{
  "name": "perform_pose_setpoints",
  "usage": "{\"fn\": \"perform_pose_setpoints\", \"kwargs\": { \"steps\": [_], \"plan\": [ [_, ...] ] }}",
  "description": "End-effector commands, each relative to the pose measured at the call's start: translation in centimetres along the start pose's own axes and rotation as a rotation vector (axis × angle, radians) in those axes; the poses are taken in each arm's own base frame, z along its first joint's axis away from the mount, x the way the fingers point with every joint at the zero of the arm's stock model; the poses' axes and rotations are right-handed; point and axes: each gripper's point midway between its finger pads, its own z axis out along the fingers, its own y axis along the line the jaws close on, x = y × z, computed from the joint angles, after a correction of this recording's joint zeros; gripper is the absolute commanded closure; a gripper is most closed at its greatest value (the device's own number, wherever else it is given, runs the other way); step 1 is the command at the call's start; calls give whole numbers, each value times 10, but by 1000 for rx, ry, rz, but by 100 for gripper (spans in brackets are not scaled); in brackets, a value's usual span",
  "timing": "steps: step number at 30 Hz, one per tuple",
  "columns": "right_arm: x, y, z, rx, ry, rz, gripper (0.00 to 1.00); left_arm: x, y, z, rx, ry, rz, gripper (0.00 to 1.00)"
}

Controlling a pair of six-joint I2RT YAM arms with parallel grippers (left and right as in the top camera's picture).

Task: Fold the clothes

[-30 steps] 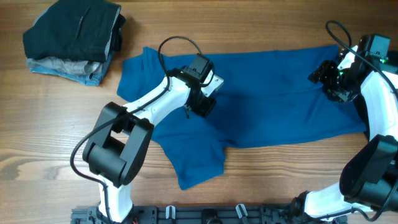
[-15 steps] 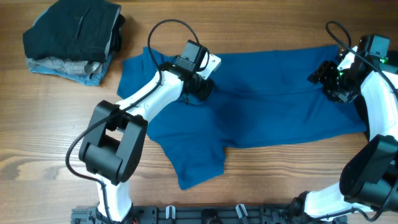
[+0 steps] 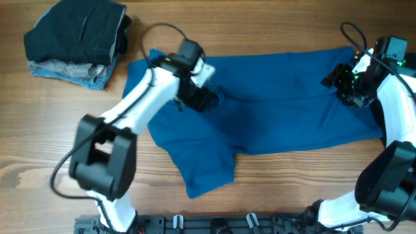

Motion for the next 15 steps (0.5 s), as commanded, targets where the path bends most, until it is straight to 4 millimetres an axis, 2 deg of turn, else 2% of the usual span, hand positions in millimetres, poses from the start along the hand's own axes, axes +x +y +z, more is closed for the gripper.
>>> {"fn": "perform_pose_setpoints", "kwargs": {
  "steps": [1, 6, 13, 15],
  "plan": [
    [1, 3, -2, -20, 2, 6, 34, -12, 34, -13, -26, -62, -82, 44],
    [1, 3, -2, -19, 3, 7, 33, -8, 65, 10, -36, -35, -161, 44],
    [1, 3, -2, -20, 1, 6, 31, -4, 76, 39, -33, -2, -178, 45],
    [1, 3, -2, -20, 0, 6, 30, -3, 77, 41, -34, 3, -180, 51]
  ]
}}
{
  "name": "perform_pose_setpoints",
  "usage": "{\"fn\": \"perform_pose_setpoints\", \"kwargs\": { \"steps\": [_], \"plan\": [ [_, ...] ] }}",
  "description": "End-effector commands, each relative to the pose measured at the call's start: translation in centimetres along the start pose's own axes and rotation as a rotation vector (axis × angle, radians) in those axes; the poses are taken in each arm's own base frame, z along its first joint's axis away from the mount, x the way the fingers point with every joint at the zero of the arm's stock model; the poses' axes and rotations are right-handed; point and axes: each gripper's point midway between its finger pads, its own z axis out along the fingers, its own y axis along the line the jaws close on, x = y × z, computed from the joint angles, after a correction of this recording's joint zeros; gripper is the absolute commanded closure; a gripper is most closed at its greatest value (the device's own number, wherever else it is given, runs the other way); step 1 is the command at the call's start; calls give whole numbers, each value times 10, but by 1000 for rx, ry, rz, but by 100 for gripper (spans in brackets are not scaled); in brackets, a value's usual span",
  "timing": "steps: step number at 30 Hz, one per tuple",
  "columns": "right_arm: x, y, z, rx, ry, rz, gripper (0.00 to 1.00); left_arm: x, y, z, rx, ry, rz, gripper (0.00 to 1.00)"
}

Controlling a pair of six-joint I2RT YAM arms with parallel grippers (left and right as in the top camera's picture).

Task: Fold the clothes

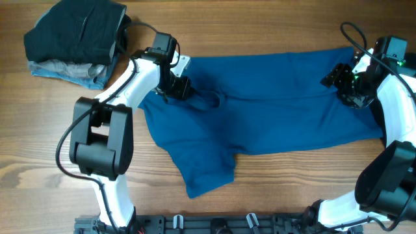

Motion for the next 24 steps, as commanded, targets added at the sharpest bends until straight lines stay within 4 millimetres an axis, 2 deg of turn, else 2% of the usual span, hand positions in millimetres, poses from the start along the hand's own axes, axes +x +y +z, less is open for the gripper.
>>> {"fn": "perform_pose_setpoints", "kwargs": {
  "steps": [1, 3, 4, 7, 8, 18, 19, 20, 24],
  "plan": [
    [0, 3, -2, -21, -3, 5, 29, -1, 4, 7, -6, 4, -14, 55],
    [-1, 4, -2, -23, -8, 3, 29, -5, 10, 6, -39, -12, -11, 64],
    [-2, 4, -2, -24, -10, 2, 29, -7, 11, 6, -46, -19, -10, 74],
    [-3, 4, -2, -24, -13, 1, 28, -8, 10, 1, -45, -20, -10, 93],
    [-3, 4, -2, -24, -13, 0, 28, -8, 9, -3, -45, -15, -11, 96],
    [-3, 4, -2, -25, -13, -1, 27, -13, 0, -47, -46, -33, -8, 95],
    [-2, 4, -2, -24, -13, 0, 27, -12, 0, -48, -46, -32, -8, 90],
    [-2, 4, -2, -24, -13, 0, 27, -11, 0, -49, -46, -27, -9, 78],
    [-3, 4, -2, -25, -13, 0, 27, -10, 0, -48, -46, -22, -10, 80]
  ]
}}
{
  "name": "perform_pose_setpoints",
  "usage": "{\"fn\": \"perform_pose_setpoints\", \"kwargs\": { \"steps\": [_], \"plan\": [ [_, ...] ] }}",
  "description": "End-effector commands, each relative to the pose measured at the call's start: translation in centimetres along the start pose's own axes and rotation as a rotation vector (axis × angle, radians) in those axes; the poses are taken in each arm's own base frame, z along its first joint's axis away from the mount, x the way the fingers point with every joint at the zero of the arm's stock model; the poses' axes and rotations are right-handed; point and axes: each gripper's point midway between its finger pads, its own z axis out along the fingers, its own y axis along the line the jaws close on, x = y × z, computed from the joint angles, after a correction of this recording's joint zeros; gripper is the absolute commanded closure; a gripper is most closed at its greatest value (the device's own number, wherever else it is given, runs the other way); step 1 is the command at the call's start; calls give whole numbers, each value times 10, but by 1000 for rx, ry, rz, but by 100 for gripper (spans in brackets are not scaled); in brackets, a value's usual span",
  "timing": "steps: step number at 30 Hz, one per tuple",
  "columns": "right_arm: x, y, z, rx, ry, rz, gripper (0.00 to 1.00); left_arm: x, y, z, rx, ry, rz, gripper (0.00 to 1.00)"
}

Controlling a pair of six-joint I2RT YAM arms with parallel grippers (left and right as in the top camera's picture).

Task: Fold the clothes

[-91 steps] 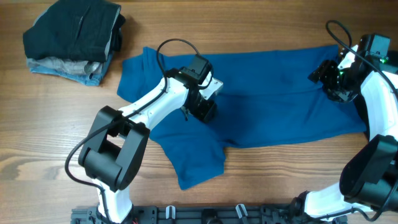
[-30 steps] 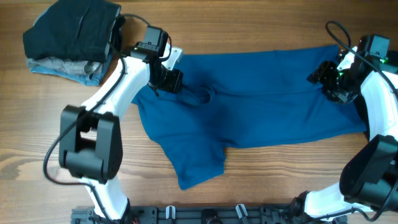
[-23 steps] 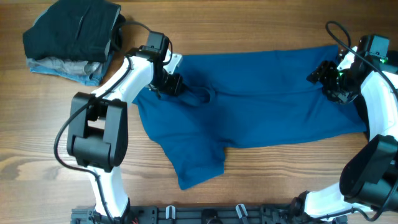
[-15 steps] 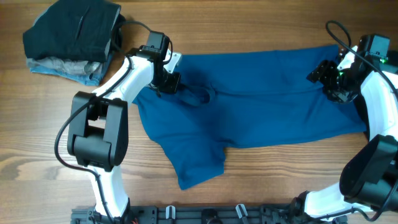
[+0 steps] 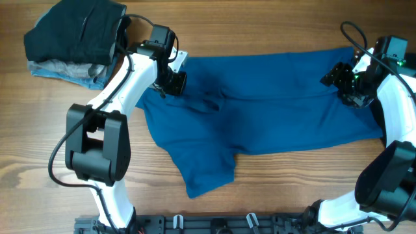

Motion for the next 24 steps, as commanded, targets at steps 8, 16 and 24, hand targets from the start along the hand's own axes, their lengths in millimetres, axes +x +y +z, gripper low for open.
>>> {"fn": "perform_pose_setpoints", "kwargs": {
  "steps": [8, 16, 24],
  "plan": [
    [0, 3, -2, -21, -3, 3, 27, -5, 2, -8, -10, -33, 31, 51],
    [0, 3, -2, -22, -4, 4, 27, -5, 6, 14, -11, -75, 39, 64],
    [1, 3, -2, -20, 1, 5, 27, -3, 10, 18, -34, -73, 62, 60]
  ]
}}
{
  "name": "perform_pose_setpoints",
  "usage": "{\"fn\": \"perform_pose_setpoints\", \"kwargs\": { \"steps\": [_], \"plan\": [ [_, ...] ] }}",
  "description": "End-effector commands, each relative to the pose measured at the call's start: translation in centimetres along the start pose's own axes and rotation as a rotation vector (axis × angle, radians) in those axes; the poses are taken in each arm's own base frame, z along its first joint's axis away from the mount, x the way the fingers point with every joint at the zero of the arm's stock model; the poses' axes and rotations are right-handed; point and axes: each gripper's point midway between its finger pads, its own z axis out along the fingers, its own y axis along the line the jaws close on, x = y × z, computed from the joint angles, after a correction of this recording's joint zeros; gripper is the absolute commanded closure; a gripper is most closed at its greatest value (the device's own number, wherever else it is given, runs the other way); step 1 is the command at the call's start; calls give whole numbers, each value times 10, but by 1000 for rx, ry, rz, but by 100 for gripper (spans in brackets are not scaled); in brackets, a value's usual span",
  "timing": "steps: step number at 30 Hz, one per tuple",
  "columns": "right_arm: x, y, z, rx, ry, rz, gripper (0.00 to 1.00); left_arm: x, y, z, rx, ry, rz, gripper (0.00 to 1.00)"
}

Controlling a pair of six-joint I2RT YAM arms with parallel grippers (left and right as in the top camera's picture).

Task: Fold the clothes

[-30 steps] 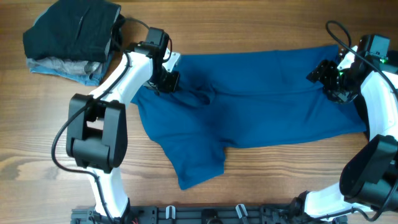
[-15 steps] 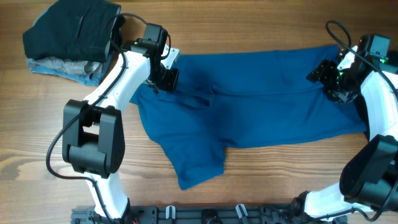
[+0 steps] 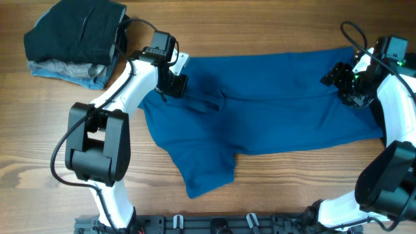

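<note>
A blue garment [image 3: 279, 110] lies spread across the table, with one leg reaching toward the front edge [image 3: 205, 172]. My left gripper [image 3: 173, 85] sits low on the garment's upper left corner, apparently shut on the cloth, and a crease runs right from it. My right gripper [image 3: 339, 79] rests on the garment's upper right part, near its far edge, pinching cloth there. The fingers of both are dark and hard to make out from above.
A stack of folded clothes [image 3: 75, 39], dark on top and grey-blue beneath, sits at the back left corner. Bare wooden table [image 3: 292, 188] lies in front of the garment. Cables trail from both arms.
My left gripper has barely shifted at the garment's upper left corner. The garment and the right arm look unchanged.
My left gripper was first further in on the garment, near its upper middle-left. Then it stood further left at the garment's corner, with a crease trailing behind it, and it has stayed about there. My right gripper has kept its place at the right end throughout.
</note>
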Motion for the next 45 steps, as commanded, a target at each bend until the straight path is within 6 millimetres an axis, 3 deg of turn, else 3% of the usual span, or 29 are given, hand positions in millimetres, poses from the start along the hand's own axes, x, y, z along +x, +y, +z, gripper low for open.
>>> {"fn": "perform_pose_setpoints", "kwargs": {
  "steps": [1, 8, 14, 18, 23, 25, 26, 27, 29, 30, 33, 36, 42, 43, 44, 45],
  "plan": [
    [2, 3, -2, -19, 4, 6, 27, 4, 7, -2, -34, 2, 21, 57],
    [2, 2, -2, -19, 5, 6, 27, 22, 6, -3, -27, 72, 8, 50],
    [2, 3, -2, -19, 4, 5, 27, 14, 7, -1, -29, 39, 39, 52],
    [2, 2, -2, -18, 6, 6, 27, 6, 8, 0, -31, 7, 44, 62],
    [2, 2, -2, -18, 6, 7, 27, 10, 9, 6, -30, 27, 41, 71],
    [2, 2, -2, -18, 6, 7, 27, 9, 9, 6, -30, 26, 40, 83],
    [2, 2, -2, -19, 5, 7, 27, 9, 9, 6, -31, 25, 41, 85],
    [2, 2, -2, -19, 5, 7, 27, 9, 9, 6, -30, 27, 40, 83],
    [2, 2, -2, -18, 6, 7, 27, 13, 9, 7, -29, 40, 38, 55],
    [3, 2, -2, -18, 8, 8, 27, 18, 8, 6, -27, 60, 35, 53],
    [3, 2, -2, -17, 11, 8, 27, 27, 8, 6, -24, 100, 29, 53],
    [3, 2, -2, -17, 10, 8, 27, 22, 8, 7, -25, 78, 32, 55],
    [3, 2, -2, -17, 11, 9, 27, 10, 9, 9, -29, 31, 39, 76],
    [4, 2, -2, -16, 12, 9, 27, 13, 9, 10, -28, 41, 38, 72],
    [4, 2, -2, -16, 14, 9, 27, 15, 9, 10, -27, 52, 36, 62],
    [4, 2, -2, -15, 15, 10, 27, 17, 9, 12, -26, 63, 35, 61]
  ]
}}
